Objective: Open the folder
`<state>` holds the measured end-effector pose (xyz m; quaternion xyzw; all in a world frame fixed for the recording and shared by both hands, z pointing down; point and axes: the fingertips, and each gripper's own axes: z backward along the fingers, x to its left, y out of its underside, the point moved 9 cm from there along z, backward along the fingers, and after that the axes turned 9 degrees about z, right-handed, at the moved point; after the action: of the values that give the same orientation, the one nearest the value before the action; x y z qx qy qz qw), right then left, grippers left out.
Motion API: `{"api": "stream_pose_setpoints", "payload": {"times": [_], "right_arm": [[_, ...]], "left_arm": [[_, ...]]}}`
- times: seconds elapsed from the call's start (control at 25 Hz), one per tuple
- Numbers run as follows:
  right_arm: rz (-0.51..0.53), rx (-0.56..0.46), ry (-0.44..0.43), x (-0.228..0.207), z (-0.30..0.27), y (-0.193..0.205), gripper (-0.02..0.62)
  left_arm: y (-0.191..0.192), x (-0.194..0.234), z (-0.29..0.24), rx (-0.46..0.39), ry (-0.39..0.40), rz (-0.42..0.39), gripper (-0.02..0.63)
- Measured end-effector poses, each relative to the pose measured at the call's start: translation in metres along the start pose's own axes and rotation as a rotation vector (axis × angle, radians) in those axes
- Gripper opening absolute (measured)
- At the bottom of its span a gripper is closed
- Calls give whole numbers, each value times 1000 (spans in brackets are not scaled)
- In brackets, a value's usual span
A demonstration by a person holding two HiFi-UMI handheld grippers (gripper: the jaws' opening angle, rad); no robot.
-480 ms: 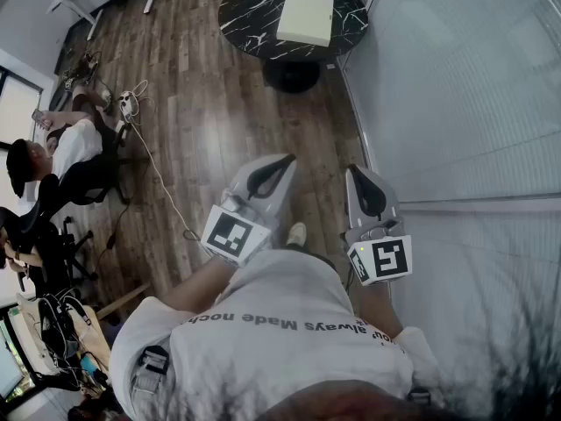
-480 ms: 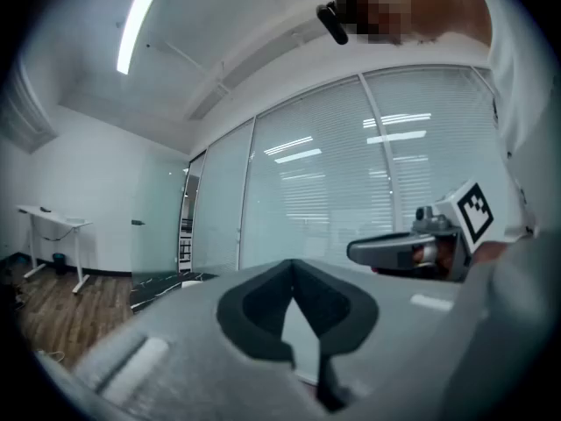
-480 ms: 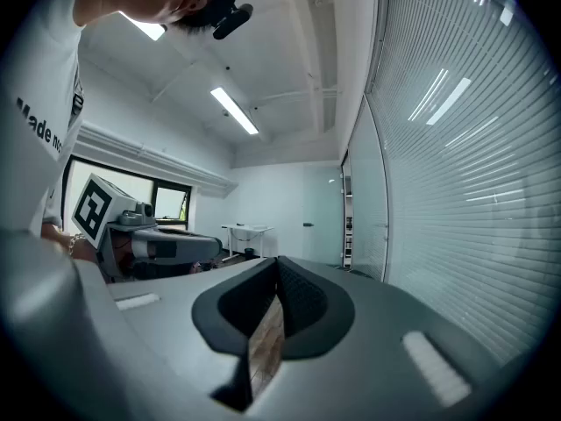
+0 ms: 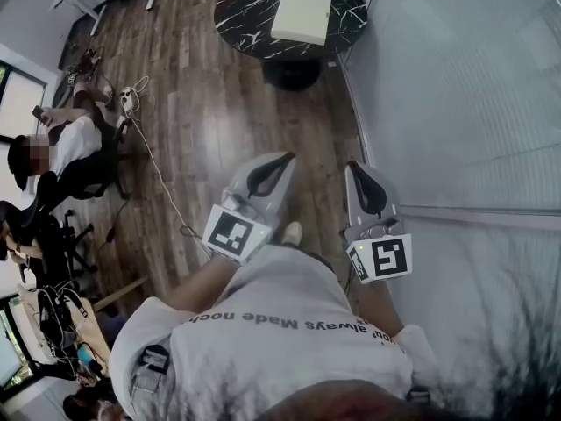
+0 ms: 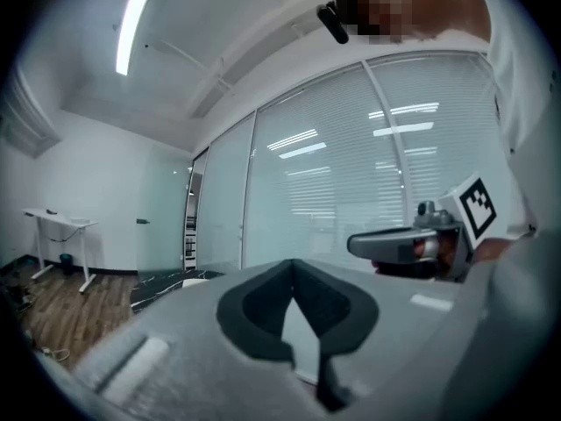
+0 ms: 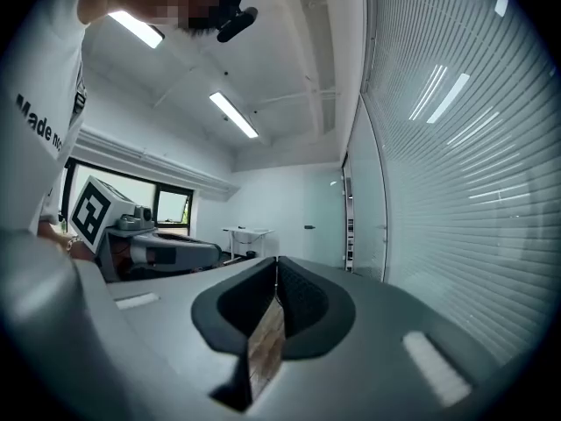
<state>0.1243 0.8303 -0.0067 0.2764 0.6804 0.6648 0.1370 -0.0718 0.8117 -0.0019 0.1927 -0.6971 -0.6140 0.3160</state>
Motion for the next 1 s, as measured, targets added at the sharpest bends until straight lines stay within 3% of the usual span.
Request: {"api": "stream_pose_setpoints", "payload": {"times": [0.36, 1.0], "right_arm": [[-9, 8, -28, -26, -61, 11, 5], [46, 47, -23, -50, -261, -7, 3]], "left_arm": [[-1, 50, -39, -2, -25, 1, 3], [-39, 240, -104, -15, -15, 2, 3]]}}
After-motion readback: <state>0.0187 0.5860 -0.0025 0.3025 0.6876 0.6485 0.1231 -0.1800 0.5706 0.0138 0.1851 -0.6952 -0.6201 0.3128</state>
